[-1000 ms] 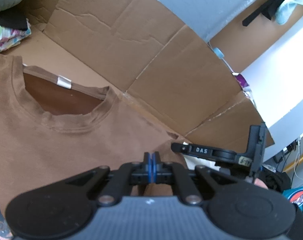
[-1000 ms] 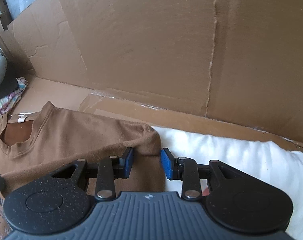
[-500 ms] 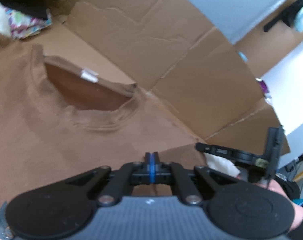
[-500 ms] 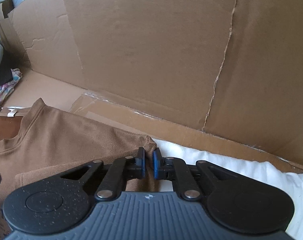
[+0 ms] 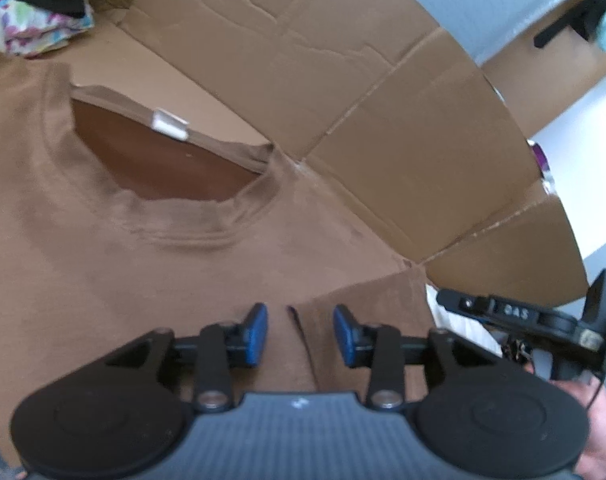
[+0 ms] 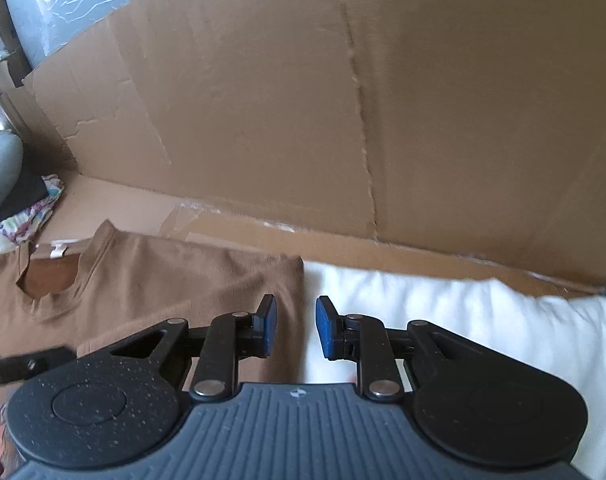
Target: Fold clothes
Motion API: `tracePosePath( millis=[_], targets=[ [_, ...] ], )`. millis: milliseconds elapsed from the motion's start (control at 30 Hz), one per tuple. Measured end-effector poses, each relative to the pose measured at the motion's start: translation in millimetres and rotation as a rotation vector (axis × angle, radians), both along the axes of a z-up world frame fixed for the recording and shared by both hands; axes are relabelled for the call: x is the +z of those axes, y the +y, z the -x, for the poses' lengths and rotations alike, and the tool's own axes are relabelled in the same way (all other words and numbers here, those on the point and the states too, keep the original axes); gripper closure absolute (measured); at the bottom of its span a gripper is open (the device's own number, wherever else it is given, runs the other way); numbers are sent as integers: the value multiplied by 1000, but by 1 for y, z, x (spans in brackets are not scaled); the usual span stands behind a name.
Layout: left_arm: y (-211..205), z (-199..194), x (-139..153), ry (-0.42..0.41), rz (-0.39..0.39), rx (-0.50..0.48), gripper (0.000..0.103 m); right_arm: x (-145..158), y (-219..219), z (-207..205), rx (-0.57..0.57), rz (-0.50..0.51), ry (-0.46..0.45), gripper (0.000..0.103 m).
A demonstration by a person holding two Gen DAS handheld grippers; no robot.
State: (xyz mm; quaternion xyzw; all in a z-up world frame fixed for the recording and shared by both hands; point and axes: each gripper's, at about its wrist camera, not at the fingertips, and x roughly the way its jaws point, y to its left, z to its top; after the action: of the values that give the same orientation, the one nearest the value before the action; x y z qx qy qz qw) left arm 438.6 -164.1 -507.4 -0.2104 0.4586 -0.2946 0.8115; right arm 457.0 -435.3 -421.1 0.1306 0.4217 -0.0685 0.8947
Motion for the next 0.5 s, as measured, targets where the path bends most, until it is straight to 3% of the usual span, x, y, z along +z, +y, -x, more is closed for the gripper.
tracePosePath(
  millis=[67, 100, 133, 500],
  targets=[
    [-5, -1, -3, 1, 1, -4, 73, -1, -1, 11, -1, -9, 9, 78],
    [-6, -2, -4, 7, -4, -1, 90, -3, 1, 16, 0, -13, 15, 78],
    [-7, -4, -5, 13, -11, 2, 101, -5, 3, 21, 2, -17, 22, 78],
    [-7, -2, 1, -33, -35, 24, 103, -17, 27, 56, 48, 14, 64, 78]
  ],
)
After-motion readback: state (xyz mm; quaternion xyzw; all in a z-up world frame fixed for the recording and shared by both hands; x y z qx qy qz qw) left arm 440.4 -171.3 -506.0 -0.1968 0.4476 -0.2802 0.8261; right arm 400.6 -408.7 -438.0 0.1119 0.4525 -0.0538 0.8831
